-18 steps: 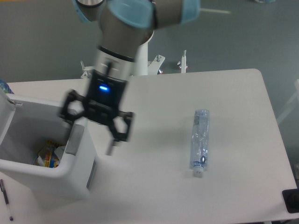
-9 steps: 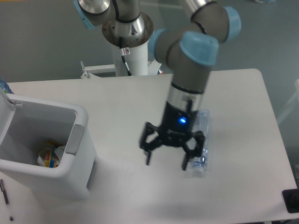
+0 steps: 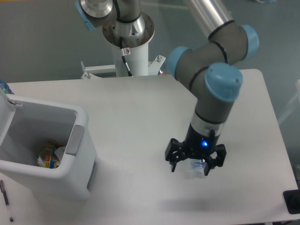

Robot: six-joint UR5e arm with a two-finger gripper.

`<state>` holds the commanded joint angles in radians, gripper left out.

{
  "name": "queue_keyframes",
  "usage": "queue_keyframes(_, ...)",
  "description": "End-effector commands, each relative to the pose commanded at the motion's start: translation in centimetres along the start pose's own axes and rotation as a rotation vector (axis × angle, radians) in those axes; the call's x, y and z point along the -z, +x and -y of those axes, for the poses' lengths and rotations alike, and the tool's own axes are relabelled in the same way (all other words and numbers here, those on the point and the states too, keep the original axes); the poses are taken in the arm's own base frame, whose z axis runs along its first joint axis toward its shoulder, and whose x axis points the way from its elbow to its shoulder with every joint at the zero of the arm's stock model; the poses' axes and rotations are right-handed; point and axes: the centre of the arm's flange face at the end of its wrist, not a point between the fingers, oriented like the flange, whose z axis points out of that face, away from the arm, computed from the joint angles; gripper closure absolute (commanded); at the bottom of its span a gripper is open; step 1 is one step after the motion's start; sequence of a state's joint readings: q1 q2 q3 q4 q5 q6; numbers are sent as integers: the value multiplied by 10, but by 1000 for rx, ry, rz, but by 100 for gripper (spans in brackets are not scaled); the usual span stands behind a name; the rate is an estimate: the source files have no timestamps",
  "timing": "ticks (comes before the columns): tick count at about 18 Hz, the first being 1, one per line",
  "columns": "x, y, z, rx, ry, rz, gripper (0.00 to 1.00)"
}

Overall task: Place the trash in the trash can
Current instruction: 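Move the gripper over the clear plastic bottle, then lower the gripper onto the bottle cap end and grasp it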

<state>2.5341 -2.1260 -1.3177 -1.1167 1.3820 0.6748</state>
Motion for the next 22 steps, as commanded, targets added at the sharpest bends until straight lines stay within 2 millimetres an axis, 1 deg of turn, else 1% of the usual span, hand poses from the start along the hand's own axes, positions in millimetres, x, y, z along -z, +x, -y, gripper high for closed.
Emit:
queue_keyframes(4,-9,-4,0,-78,-25,-6,0)
queue_keyframes(6,-21,-14,-10,-145,-118,22,0)
queue_keyframes(7,-20,-17,-11,-158,-134,32,0)
queue_keyframes(8,-24,-18,-11,-161,-141,27,0)
queue_keyframes(11,-30,-18,-13,-164,-154,25,0)
queue_keyframes(13,-37,-18,-13,-169,-161,20,0)
queue_keyframes(17,-44,-16,-16,-212,-165,13,0)
queue_keyframes(19,-50,-15,-21,-236,-185,10,0)
queue_keyframes(22,-55,-19,-28,-272,-231,34,0)
